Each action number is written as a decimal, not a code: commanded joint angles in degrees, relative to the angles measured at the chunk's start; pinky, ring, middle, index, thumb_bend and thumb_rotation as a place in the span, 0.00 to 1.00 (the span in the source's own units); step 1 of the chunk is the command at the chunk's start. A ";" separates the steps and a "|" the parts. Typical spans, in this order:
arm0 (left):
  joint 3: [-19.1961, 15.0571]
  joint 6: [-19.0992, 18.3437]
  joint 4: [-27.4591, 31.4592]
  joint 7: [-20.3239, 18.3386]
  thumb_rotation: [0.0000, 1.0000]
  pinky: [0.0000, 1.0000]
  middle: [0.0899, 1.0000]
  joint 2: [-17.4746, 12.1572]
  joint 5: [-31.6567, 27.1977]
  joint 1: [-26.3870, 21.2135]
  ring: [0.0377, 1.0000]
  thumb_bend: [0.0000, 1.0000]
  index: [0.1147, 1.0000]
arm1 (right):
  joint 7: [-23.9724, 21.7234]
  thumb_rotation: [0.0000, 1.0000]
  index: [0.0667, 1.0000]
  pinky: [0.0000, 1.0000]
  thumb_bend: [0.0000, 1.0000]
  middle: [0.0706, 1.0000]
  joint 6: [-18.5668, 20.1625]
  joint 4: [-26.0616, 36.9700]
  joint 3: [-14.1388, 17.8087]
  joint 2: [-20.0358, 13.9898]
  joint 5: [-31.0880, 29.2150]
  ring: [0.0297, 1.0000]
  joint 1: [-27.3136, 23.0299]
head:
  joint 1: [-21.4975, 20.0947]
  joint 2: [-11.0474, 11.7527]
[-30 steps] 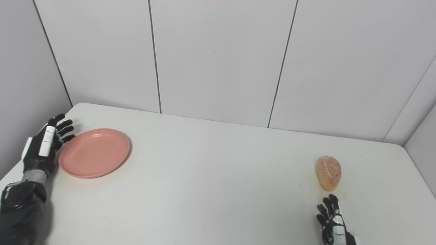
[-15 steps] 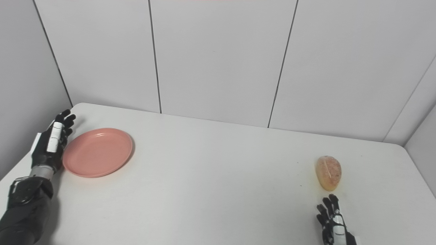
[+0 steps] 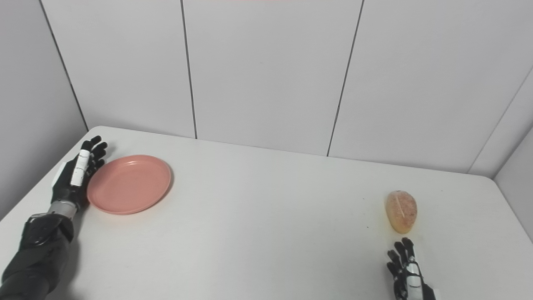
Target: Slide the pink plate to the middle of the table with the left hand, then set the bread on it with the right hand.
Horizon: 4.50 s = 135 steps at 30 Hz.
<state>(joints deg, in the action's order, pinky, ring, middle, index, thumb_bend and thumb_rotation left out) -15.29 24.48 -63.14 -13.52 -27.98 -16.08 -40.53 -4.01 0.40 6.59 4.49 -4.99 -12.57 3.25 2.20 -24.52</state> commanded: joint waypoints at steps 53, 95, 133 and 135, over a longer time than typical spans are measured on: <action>0.35 2.34 -5.09 -4.70 0.86 0.83 0.90 6.05 1.43 -3.63 0.93 0.92 0.90 | 0.93 1.00 0.99 0.97 0.74 0.96 4.61 -0.34 -1.46 0.55 -0.03 0.94 2.34 | -0.86 -0.43; 5.58 -4.14 8.61 -1.05 0.85 0.77 0.86 14.49 3.64 1.22 0.89 0.93 0.88 | 2.16 1.00 0.99 0.93 0.74 0.95 4.65 0.54 -2.61 0.92 0.72 0.92 2.27 | -2.32 -1.16; 9.39 -10.65 17.40 3.12 0.87 0.79 0.85 19.98 6.04 5.34 0.89 0.92 0.87 | 3.40 0.98 0.96 0.90 0.77 0.93 5.04 0.71 -3.32 2.42 1.89 0.90 1.89 | -4.69 -1.69; 9.70 -11.40 18.42 3.51 0.87 0.79 0.86 20.41 6.47 5.85 0.89 0.91 0.87 | 3.54 0.98 0.96 0.90 0.77 0.93 5.19 0.85 -3.41 2.49 1.95 0.89 1.91 | -4.88 -1.77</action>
<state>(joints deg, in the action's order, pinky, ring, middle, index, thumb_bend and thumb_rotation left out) -6.73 14.13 -44.32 -9.77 -9.87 -9.96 -36.70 0.78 1.24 8.00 2.53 -3.44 -10.55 3.72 -2.72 -26.28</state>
